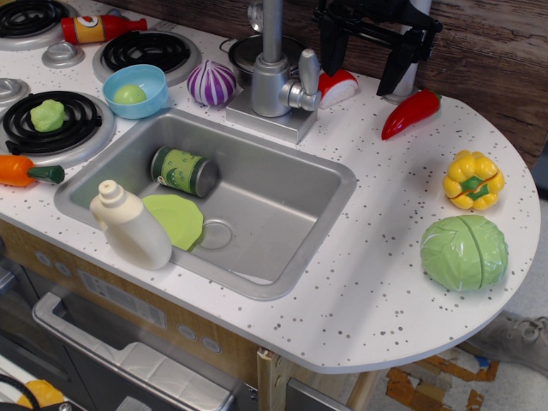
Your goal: Put detergent in sink
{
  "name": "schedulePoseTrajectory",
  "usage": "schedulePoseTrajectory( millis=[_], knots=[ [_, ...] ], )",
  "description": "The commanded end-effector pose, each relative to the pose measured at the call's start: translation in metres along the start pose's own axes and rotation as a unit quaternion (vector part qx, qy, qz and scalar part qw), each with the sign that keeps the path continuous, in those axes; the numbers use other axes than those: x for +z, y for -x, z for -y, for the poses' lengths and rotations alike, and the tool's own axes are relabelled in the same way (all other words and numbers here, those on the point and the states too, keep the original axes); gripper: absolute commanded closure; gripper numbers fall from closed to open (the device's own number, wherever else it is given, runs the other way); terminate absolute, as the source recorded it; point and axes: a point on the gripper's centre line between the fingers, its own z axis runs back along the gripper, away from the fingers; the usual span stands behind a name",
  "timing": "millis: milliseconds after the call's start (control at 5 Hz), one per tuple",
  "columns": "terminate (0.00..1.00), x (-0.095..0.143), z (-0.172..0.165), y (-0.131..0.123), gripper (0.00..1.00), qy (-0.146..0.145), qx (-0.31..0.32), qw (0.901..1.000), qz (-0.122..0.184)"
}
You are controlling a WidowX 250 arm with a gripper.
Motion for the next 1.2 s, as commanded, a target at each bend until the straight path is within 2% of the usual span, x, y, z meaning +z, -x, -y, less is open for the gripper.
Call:
schedulePoseTrajectory(
  millis=[0,200,400,600,800,1000],
  knots=[
    [0.0,0.0,0.0,0.0,0.0,0.0,0.0,1.0,0.0],
    [0.0,0.013,-0.027,0.005,0.0,-0.011,0.023,0.9997,-0.006],
    [0.0,0.031,-0.054,0.019,0.0,-0.055,0.095,0.9939,-0.009],
    [0.0,0.04,-0.087,0.042,0.0,-0.112,0.222,0.968,0.029],
    [0.0,0.055,-0.109,0.066,0.0,-0.149,0.288,0.9454,0.03],
    [0.0,0.057,-0.121,0.093,0.0,-0.193,0.366,0.9092,0.046]
  ],
)
